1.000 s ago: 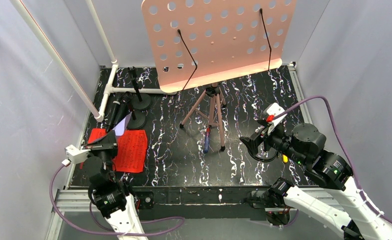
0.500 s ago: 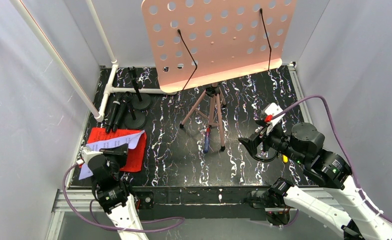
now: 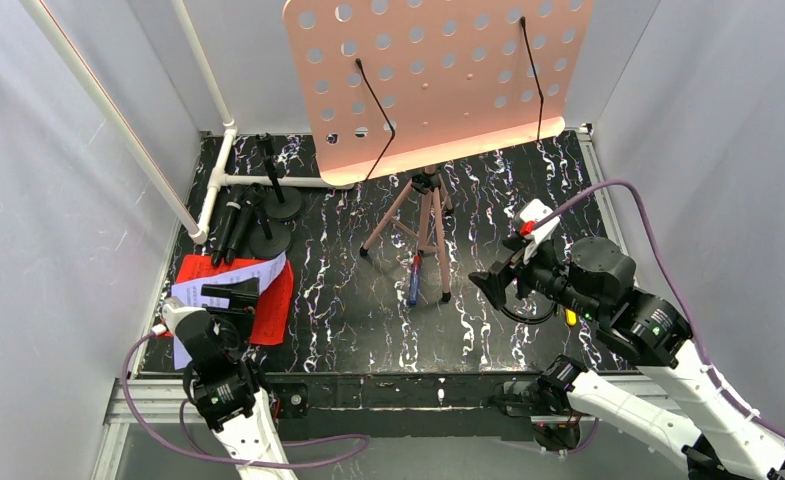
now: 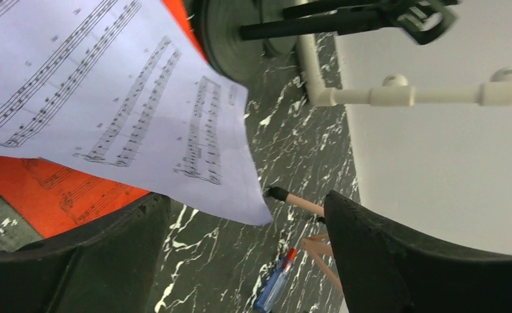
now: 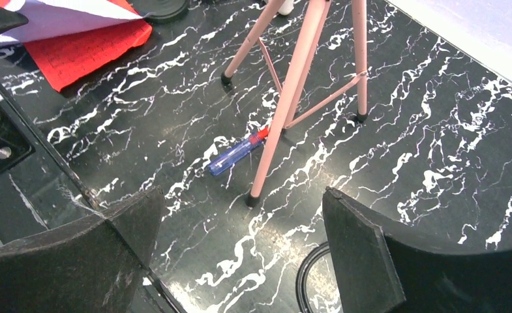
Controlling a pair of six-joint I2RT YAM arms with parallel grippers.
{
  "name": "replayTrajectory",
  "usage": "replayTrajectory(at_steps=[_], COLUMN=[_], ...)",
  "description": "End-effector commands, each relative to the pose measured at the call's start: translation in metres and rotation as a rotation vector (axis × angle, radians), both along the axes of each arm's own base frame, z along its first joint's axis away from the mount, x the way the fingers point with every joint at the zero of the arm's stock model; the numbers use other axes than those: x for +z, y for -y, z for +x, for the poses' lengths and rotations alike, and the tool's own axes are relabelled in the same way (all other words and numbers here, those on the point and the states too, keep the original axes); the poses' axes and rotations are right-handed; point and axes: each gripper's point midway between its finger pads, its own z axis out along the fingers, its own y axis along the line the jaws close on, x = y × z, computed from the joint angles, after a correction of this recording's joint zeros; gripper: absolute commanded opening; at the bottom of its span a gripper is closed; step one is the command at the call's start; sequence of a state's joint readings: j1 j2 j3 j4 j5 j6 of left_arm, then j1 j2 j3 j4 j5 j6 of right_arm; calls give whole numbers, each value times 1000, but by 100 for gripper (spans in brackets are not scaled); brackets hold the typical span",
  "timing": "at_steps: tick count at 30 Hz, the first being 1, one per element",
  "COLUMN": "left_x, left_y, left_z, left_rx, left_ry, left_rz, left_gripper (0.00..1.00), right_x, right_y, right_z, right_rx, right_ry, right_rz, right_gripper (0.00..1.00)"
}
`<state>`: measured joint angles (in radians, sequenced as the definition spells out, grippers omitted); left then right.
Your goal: Pack up the instrument practice props
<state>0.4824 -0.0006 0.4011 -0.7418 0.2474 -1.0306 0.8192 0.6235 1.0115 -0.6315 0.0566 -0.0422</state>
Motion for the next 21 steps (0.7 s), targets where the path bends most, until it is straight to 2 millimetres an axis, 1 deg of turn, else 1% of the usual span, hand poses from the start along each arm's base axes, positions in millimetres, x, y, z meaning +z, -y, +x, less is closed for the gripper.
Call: replayTrajectory(at_steps=[1,5,7,9,11,13,15,19,21], left_x=[51,85,102,113,116,108,92,50,34], left_y=[-1,7,13,17,18,16,18,30,33], left_z=[-2,1,4,6,5,4,3,6,4], left_rx=[-33,-108,-155,-193,-196,-183,-196,-257,-269], left_ry=[144,252,318,360,369,335,296,198,143], left_rz=[167,271,327,365,379,360,320,201,156], left_gripper=[89,97,98,98,98,98,98,98,98], right_x=[15,6,-1,-8,-15,-21,-25,-34,-40], right_y=[-15,-27,-35,-42,-48,-53,-56,-60,-65], right_z=[11,21,25,28,30,30,31,33,29], right_rx=[-19,-39,-35,-33,-29,-19,-10,-5,31], right_ry=[6,-23,-42,-61,-80,-96,-105,-123,-143], right_rz=[95,130,144,160,176,179,176,154,146], right_gripper=[99,99,99,99,99,99,99,99,99])
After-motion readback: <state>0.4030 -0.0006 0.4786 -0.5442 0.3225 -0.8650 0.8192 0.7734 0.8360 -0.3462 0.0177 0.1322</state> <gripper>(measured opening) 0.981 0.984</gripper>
